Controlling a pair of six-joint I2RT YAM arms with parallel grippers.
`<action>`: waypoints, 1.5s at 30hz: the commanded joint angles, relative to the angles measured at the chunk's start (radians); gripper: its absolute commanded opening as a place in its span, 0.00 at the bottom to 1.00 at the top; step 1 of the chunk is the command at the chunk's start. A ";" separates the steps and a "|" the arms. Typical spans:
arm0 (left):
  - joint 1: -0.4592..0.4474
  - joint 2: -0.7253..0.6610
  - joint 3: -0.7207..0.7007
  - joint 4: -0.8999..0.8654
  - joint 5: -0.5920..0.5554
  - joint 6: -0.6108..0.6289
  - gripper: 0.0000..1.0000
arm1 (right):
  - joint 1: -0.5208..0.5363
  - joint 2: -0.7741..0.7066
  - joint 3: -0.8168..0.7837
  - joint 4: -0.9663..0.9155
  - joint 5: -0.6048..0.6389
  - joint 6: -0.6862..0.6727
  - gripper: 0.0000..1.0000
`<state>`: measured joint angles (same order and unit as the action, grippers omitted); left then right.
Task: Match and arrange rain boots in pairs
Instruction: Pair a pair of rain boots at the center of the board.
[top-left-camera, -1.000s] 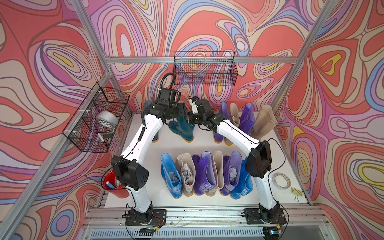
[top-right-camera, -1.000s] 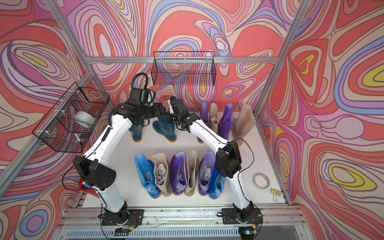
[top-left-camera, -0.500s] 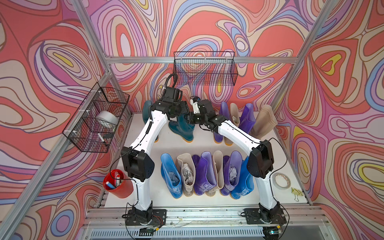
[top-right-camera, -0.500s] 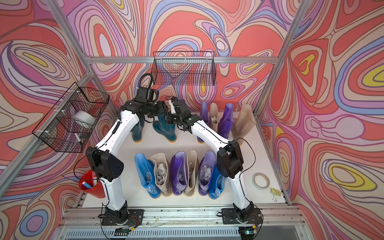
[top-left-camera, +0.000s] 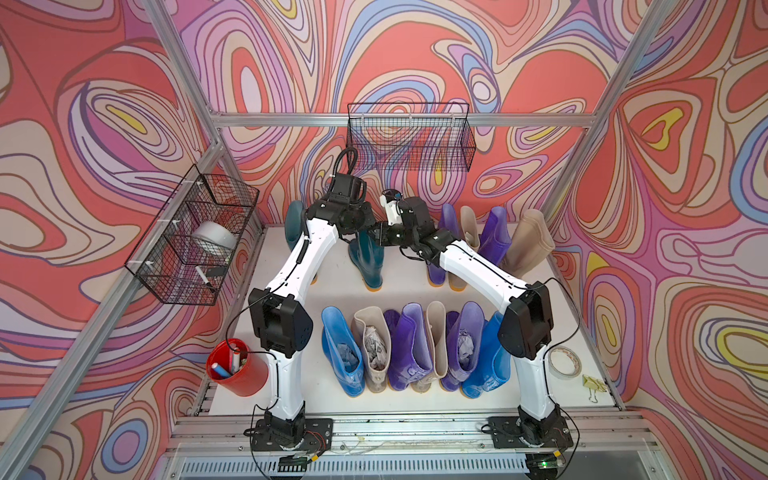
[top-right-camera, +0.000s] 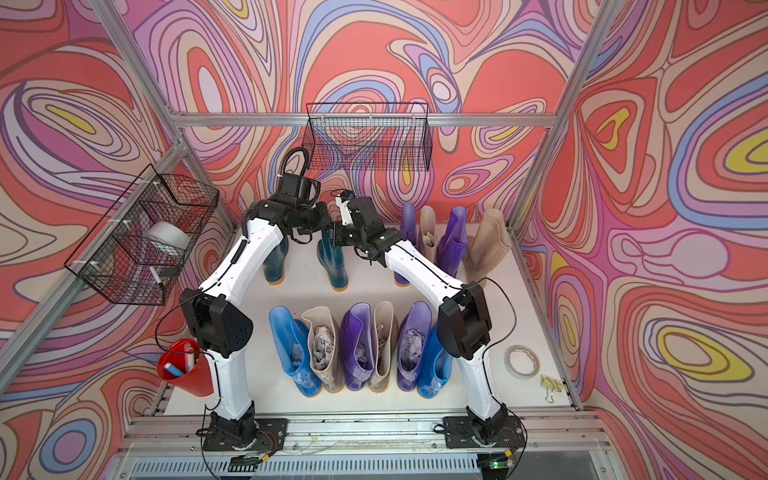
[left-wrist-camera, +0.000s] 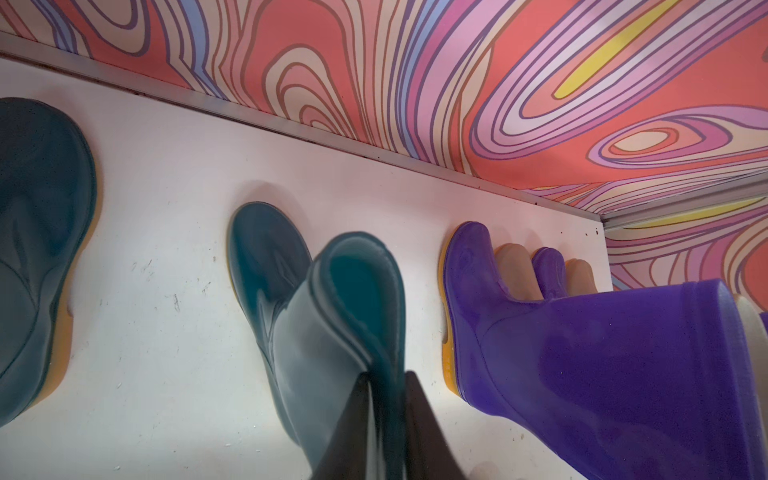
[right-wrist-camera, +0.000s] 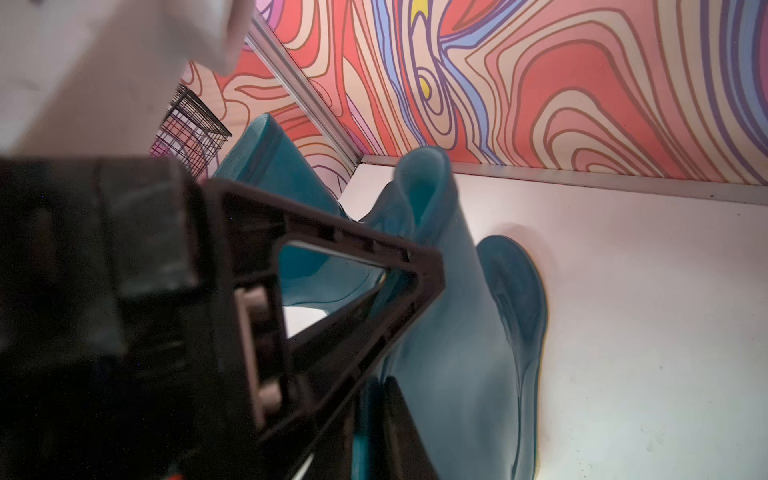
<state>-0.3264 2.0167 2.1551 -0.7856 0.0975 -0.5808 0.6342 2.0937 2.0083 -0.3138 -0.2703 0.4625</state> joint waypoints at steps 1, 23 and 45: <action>-0.003 0.036 0.035 -0.031 0.017 0.001 0.01 | 0.007 -0.073 0.009 0.082 -0.023 -0.022 0.17; 0.193 0.127 0.337 -0.161 0.117 0.266 0.00 | -0.028 -0.511 -0.323 -0.048 0.119 -0.096 0.31; 0.272 0.123 0.338 -0.148 0.081 0.363 0.00 | -0.027 -0.566 -0.399 -0.150 0.169 -0.078 0.30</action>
<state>-0.0597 2.1601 2.4615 -1.0019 0.1612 -0.2535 0.6098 1.5612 1.6253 -0.4644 -0.1120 0.3756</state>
